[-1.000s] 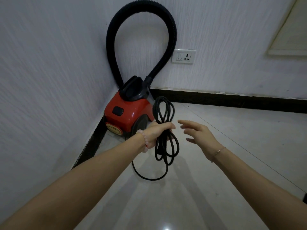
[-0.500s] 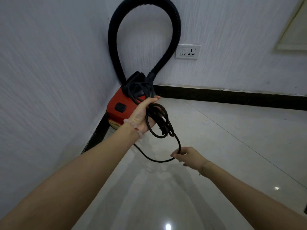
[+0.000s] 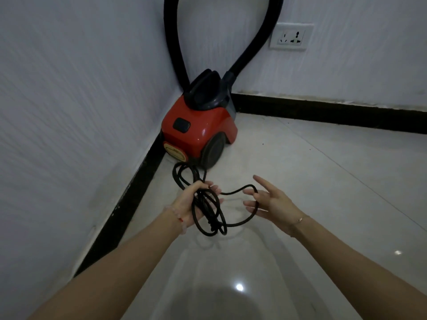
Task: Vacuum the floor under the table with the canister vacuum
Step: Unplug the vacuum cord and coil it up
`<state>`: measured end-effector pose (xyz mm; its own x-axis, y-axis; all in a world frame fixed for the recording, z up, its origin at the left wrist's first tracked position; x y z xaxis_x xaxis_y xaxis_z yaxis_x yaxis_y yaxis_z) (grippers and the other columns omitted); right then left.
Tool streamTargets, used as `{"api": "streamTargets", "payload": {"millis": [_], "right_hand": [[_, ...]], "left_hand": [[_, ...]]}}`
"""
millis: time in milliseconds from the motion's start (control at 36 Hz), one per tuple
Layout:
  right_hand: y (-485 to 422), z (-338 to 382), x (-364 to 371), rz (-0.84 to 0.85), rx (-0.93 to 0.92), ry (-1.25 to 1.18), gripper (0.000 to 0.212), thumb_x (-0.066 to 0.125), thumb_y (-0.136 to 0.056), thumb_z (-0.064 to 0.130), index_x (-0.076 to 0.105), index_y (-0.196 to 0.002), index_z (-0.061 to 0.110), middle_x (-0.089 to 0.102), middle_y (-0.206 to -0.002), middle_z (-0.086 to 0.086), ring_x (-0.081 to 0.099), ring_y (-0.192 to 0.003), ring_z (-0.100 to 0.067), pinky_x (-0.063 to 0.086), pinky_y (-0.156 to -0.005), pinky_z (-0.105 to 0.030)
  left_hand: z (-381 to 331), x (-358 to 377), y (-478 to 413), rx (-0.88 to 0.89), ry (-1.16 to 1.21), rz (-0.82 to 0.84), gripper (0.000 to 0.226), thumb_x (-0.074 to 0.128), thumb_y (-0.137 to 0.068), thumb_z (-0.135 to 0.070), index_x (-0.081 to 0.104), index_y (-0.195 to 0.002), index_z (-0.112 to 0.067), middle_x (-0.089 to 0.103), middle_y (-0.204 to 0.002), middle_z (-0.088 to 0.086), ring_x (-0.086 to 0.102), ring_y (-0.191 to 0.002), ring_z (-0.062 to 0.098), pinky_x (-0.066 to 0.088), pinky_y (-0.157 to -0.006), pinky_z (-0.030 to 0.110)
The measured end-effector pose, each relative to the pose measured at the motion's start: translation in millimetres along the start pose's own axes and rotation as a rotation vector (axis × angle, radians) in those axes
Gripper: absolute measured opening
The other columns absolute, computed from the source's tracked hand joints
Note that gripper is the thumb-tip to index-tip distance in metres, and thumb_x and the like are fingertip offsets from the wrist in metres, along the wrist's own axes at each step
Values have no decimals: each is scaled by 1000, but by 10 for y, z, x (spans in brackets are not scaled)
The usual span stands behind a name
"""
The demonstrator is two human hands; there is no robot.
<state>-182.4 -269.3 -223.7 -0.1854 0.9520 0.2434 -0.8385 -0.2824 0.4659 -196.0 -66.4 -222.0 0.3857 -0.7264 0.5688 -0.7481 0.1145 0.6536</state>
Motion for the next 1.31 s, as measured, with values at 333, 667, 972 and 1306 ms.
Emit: {"api": "streamTargets", "payload": {"millis": [333,667,972,1306], "right_hand": [[249,25,438,268,-161,558,46,48,-92,-6,47,-129,22,70,-106,3,63,-65,-6,48,-69,-21],[237,-238,463,401,-114,720,49,46,-91,-9,55,-121,29,69,-111,4,63,-96,0,48,-77,-12],[178,-289,443,264,-38,558,26,57,-91,8,72,-93,29,59,-106,5,62,-84,-13,56,-82,-28],[-195,-236,599,100,163,205,22,52,-95,20,63,-113,18,67,-101,-5,64,-104,-22,52,-95,-41]], "left_hand": [[305,-171,-173,-51,-14,95,11,49,-91,-14,59,-94,-12,70,-98,9,69,-92,26,50,-87,39],[473,-356,-141,-104,52,5,25,46,-93,-17,69,-98,-11,64,-73,-2,58,-67,13,49,-52,26],[439,-576,-235,-5,-138,-73,7,68,-84,-19,66,-84,-12,58,-62,-3,60,-57,11,52,-88,37],[221,-556,-85,288,-899,-94,19,60,-81,2,58,-94,-12,54,-64,1,53,-49,4,47,-52,13]]}}
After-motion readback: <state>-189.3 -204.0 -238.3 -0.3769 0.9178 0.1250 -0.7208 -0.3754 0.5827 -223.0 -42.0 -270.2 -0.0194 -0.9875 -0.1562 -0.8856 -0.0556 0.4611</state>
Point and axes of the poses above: each hand's wrist, its own y-axis away from the middle knuckle, its own x-axis out of the palm, z = x × y, the point moved 2 cm from there along -y, towards the middle knuckle
